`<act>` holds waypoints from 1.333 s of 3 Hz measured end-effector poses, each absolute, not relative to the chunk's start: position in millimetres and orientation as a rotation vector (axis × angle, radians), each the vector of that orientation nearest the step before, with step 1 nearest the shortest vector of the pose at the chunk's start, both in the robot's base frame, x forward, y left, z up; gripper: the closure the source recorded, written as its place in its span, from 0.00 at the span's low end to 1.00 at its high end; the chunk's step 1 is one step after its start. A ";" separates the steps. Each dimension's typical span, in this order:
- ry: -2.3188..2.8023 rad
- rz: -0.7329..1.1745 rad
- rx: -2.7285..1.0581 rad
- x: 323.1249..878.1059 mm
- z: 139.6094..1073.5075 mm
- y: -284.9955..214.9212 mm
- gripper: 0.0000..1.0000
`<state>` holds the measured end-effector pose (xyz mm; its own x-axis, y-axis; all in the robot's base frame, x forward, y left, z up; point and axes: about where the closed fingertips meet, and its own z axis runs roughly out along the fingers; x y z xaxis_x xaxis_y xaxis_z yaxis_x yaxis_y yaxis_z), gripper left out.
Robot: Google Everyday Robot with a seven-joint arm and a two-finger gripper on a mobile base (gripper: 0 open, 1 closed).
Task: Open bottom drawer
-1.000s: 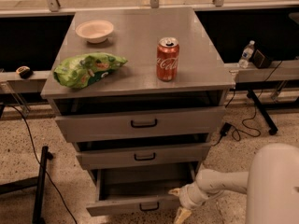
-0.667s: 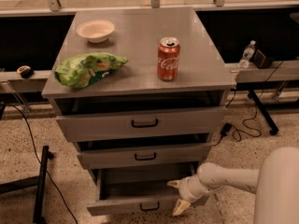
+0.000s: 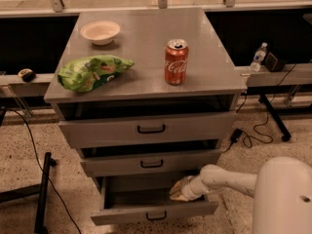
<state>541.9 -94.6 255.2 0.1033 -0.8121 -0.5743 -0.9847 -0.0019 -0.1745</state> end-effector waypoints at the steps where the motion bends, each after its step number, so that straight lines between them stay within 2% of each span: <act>1: 1.793 0.437 -1.785 562.1 219.5 -82.8 0.88; 2: 1.807 0.470 -1.834 562.0 193.3 -70.8 1.00; 4: 1.710 0.670 -1.973 512.6 201.2 -67.0 1.00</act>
Offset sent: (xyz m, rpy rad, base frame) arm 0.0189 0.0369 -0.0936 -0.0494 0.1085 0.0335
